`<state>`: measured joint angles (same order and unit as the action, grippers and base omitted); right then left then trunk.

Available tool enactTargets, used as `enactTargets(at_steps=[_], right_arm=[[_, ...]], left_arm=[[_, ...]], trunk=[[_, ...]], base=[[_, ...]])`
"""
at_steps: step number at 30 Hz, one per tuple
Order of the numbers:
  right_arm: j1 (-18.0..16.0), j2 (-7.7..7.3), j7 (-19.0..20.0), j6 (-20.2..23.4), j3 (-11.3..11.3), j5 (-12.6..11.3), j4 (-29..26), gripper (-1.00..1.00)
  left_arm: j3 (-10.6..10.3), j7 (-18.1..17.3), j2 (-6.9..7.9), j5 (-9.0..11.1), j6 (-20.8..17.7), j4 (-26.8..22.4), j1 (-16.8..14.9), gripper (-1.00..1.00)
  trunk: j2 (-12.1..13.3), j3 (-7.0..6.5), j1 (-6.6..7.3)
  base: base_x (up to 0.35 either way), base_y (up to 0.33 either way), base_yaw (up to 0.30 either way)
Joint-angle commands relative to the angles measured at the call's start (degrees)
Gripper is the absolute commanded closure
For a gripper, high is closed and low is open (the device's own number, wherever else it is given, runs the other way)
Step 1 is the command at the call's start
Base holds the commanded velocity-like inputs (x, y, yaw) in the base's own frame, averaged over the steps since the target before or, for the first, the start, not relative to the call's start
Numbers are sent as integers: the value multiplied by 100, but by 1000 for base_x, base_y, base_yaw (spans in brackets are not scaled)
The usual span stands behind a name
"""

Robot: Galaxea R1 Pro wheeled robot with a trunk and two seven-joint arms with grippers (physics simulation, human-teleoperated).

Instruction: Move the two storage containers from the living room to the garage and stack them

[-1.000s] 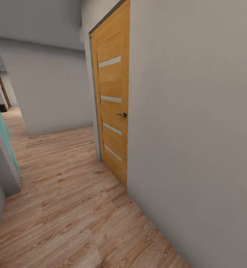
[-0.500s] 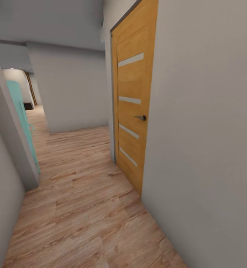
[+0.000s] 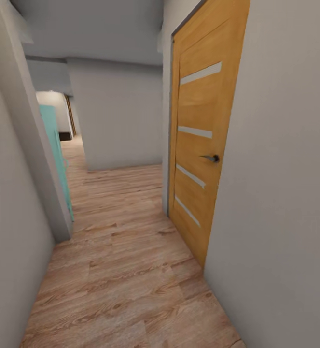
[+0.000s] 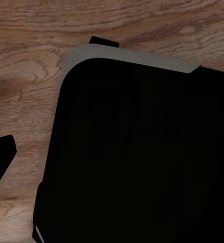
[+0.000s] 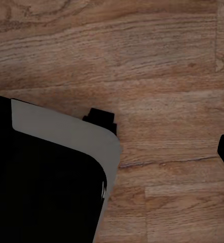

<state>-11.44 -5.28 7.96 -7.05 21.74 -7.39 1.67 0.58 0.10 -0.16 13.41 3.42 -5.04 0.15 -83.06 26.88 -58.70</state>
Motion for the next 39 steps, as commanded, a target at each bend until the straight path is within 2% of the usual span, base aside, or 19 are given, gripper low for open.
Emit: enactTargets(at_steps=[1,34,39], right_arm=[[-7,0,30,-33,41,-61,18,-100],[-7,0,30,-32,41,-61,18,-100],[-7,7,32,-23,41,-68,18,-100]], left_arm=[[3,1,-1,30,10,-6,2,-100],[3,4,-3,30,10,0,-1,-100],[-12,0,-15,30,2,31,1,-100]], trunk=[[-2,5,-3],[-2,5,-3],[-2,5,-3]], base=[[296,0,279],[296,0,278],[317,0,74]])
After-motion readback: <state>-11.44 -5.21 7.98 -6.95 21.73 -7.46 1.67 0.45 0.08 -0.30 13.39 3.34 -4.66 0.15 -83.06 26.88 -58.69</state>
